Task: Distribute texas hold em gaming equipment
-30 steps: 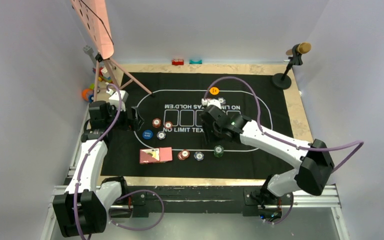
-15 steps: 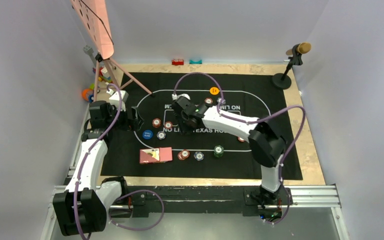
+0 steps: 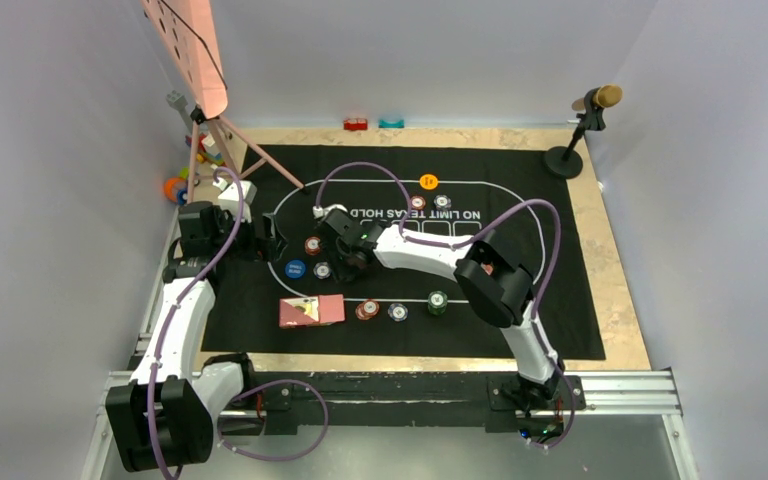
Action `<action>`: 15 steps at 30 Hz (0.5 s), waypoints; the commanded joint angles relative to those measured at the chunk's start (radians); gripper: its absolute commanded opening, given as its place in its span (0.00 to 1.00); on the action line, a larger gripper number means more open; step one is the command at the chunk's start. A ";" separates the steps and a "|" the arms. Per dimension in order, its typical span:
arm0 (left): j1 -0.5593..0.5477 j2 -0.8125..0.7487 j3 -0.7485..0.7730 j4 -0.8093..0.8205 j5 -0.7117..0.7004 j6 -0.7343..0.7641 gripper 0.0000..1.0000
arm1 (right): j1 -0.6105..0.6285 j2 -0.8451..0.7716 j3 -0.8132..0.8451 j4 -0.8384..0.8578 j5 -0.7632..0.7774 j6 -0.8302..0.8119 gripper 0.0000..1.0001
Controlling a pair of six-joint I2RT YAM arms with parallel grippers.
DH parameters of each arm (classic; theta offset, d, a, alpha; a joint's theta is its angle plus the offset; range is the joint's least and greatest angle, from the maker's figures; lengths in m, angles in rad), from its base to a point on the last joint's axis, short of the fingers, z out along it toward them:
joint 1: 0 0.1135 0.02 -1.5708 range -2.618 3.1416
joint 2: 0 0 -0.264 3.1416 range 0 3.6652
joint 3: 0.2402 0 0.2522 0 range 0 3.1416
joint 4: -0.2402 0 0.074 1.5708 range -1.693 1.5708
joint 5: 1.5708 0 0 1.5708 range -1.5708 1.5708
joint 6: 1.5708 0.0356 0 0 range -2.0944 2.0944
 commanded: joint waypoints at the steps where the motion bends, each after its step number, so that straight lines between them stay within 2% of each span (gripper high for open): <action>1: 0.003 -0.004 -0.002 0.028 -0.001 -0.004 1.00 | -0.004 0.023 0.057 0.062 -0.004 -0.017 0.00; 6: 0.003 -0.006 -0.004 0.028 0.003 -0.003 1.00 | -0.004 0.037 0.051 0.072 0.000 -0.022 0.00; 8: 0.003 -0.006 -0.005 0.030 0.004 -0.003 1.00 | -0.004 0.036 0.044 0.082 0.000 -0.028 0.05; 15: 0.002 -0.005 -0.007 0.030 0.007 -0.016 1.00 | -0.004 -0.008 0.023 0.087 0.002 -0.043 0.46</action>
